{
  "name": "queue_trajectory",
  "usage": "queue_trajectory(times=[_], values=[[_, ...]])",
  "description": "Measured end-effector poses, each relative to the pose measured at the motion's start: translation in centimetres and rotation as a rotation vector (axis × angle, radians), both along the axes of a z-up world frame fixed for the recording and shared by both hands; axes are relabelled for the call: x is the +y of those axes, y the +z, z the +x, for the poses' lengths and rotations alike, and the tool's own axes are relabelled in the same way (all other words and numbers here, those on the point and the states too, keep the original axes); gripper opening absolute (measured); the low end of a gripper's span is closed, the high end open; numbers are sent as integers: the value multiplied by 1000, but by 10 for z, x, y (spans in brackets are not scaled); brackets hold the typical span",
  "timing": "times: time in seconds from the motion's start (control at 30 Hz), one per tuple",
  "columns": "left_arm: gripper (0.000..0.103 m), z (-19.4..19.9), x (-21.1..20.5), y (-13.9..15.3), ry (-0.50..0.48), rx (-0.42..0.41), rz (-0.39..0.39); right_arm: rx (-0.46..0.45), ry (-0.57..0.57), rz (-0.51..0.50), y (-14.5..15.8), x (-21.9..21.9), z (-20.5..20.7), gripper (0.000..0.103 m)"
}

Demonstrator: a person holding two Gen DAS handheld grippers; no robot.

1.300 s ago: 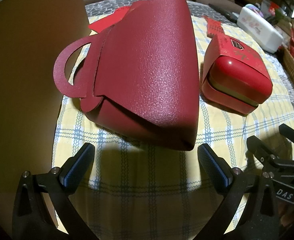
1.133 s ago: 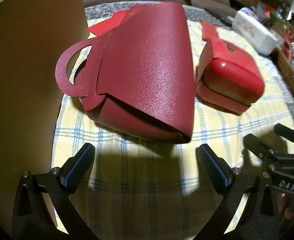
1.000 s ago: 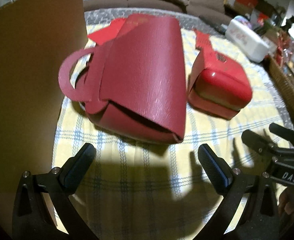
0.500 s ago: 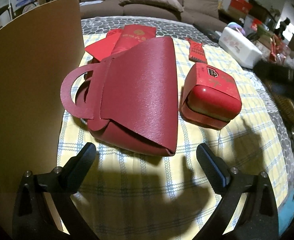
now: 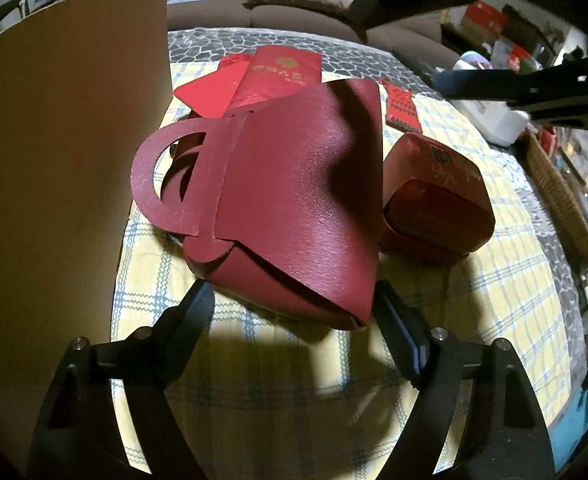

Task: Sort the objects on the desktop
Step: 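Close the right tool on the red handbag box and lift it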

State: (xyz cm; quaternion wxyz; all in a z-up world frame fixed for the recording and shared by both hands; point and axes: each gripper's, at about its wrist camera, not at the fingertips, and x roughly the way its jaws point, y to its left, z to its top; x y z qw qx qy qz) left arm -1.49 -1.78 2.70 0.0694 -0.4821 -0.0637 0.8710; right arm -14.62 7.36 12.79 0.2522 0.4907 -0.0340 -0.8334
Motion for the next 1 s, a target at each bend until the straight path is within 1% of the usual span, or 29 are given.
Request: queue_trajectory(times=[0.1, 0.17, 0.23, 0.27, 0.3, 0.4, 0.5, 0.57, 0.6, 0.63, 0.87, 1.0], values=[[78, -1, -1, 0, 3, -3, 6, -30, 15, 12, -11, -7, -8, 69], [78, -2, -2, -1, 7, -5, 12, -47, 33, 9, -17, -10, -11, 63], [78, -3, -5, -2, 8, -7, 31, -58, 54, 8, -23, -12, -11, 63], [75, -4, -6, -2, 7, -8, 38, -61, 63, 9, -24, -14, -12, 63], [70, -4, -6, -3, 2, -7, 46, -69, 78, 18, -27, -17, -11, 63], [62, -3, -4, -4, -10, -16, 61, -57, 92, 64, -32, -21, -9, 63], [61, -1, -3, -5, -10, -18, 54, -54, 99, 48, -32, -18, -8, 58], [60, 0, -4, -5, -8, -19, 63, -59, 105, 25, -28, -14, -6, 55], [55, 2, -5, -4, -8, -17, 66, -61, 105, 15, -26, -12, -5, 54], [54, 3, -5, -2, -9, -13, 69, -59, 102, 5, -22, -10, -3, 54], [54, 14, -3, 16, -17, 20, 99, -41, 89, -22, 4, 2, 8, 51], [54, 23, 1, 36, -39, 55, 109, -9, 86, -34, 29, 10, 19, 51]])
